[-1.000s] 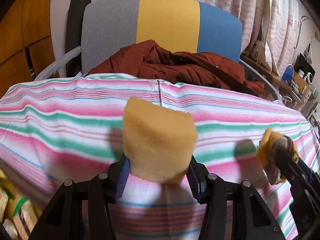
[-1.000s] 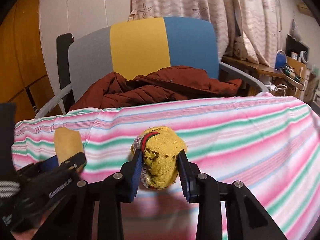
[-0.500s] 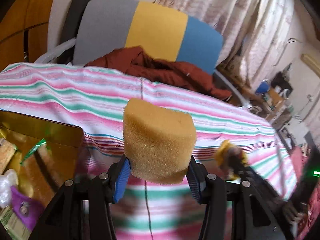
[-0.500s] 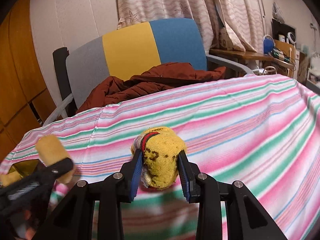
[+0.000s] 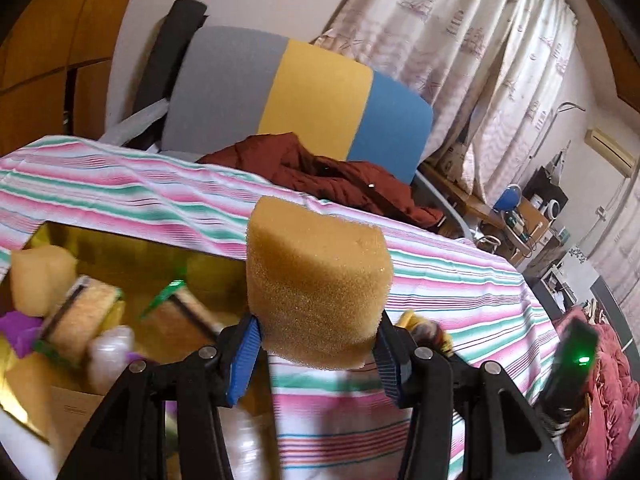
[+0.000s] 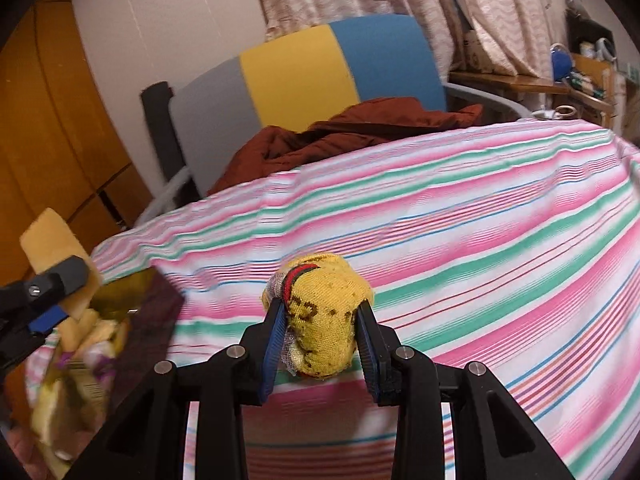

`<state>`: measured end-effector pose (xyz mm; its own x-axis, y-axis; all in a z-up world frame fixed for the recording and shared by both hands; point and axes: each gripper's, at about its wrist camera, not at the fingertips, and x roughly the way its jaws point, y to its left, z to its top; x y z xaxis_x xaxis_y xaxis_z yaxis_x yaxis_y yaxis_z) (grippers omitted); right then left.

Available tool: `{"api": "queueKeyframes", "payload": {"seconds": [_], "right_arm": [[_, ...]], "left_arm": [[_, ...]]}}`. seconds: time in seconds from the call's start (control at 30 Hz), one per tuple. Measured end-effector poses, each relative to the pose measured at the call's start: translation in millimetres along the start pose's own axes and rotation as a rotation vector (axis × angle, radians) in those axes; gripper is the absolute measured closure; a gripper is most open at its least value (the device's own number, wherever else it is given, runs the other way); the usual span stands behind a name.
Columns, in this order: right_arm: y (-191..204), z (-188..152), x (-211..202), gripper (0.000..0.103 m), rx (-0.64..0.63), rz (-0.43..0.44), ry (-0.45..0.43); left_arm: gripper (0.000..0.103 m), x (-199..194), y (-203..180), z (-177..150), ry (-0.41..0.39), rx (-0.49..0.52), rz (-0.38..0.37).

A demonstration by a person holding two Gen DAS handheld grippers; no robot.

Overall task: Organize objects
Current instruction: 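Carry the sponge and knitted ball to the gold tray and release both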

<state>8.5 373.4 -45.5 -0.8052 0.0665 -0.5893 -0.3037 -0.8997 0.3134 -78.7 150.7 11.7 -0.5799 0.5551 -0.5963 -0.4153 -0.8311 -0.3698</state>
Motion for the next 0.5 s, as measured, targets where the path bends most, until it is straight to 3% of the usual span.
{"api": "queueKeyframes", "payload": {"seconds": [0.17, 0.3, 0.5], "right_arm": [[41, 8, -14, 0.068, -0.063, 0.099, -0.018], [78, 11, -15, 0.068, -0.122, 0.176, -0.007], [126, 9, 3, 0.068, -0.219, 0.222, 0.036]], "left_arm": [[0.051, -10, 40, 13, 0.016, -0.059, 0.049], [0.051, -7, 73, 22, 0.072, -0.098, 0.096], [0.05, 2, 106, 26, 0.127, -0.125, 0.137]]}}
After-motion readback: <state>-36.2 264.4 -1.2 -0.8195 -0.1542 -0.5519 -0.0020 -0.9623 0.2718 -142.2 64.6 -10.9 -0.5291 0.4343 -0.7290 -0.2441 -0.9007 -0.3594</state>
